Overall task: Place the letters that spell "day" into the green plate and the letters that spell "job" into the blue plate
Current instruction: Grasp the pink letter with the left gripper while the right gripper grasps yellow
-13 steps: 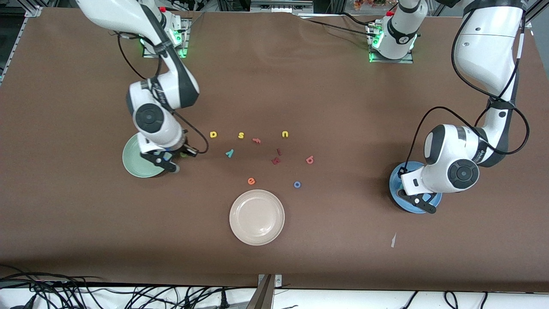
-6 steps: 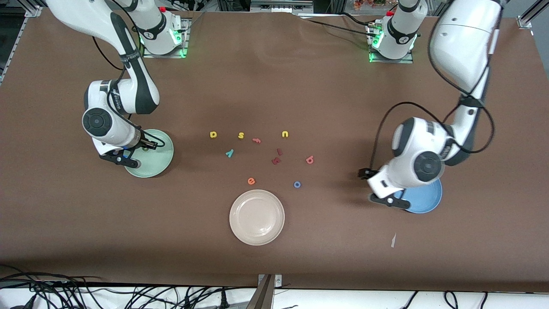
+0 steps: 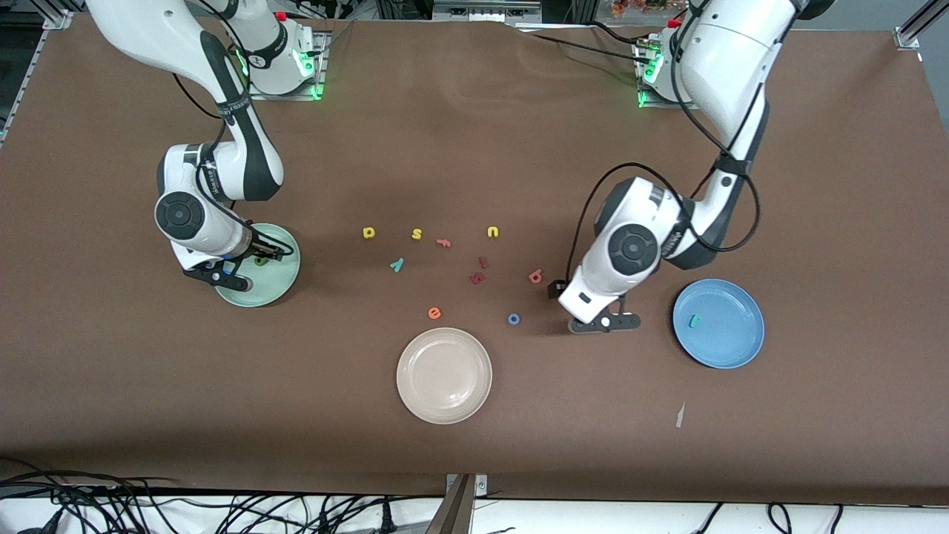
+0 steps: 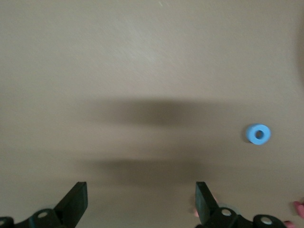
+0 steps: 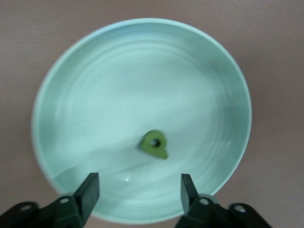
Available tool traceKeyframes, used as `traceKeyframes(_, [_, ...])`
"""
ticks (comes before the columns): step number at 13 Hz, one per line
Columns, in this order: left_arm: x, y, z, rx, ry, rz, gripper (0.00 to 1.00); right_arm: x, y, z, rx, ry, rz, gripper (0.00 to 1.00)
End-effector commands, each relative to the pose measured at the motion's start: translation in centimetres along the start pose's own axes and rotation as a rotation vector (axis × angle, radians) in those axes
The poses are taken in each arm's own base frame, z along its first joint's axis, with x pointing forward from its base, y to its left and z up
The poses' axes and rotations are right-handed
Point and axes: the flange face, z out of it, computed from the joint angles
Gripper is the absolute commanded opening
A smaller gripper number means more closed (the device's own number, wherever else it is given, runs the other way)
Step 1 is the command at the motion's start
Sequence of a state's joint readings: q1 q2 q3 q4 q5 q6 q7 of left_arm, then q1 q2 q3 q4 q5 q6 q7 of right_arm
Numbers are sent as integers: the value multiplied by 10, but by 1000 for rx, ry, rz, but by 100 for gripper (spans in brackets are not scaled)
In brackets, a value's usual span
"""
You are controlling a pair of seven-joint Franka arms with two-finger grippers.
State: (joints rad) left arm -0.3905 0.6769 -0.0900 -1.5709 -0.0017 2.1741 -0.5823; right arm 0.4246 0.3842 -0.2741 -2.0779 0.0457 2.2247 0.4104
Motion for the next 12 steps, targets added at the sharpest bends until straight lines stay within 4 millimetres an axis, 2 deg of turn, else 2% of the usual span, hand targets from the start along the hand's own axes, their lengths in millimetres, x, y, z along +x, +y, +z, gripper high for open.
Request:
traceKeyframes(1, [-16, 24, 9, -5, 19, -42, 100, -22, -43, -30, 93, -58, 86, 100])
traceKeyframes(3, [-34, 44, 25, -24, 43, -74, 99, -37, -67, -25, 131, -25, 203, 100])
traceKeyframes(4, [-38, 49, 31, -28, 51, -81, 98, -58, -83, -22, 148, -14, 213, 100])
traceKeyframes(5, [-41, 52, 35, -27, 50, -74, 97, -72, -87, -17, 153, -14, 244, 100])
traceKeyframes(7, [-44, 54, 42, -27, 48, -70, 91, -106, -111, -4, 166, -9, 302, 99])
traceKeyframes(9, [-50, 58, 50, -23, 44, -60, 84, -120, -133, 16, 166, 3, 372, 99])
traceKeyframes(12, [-51, 60, 63, -33, 53, -56, 79, -130, -149, 34, 195, 35, 451, 95])
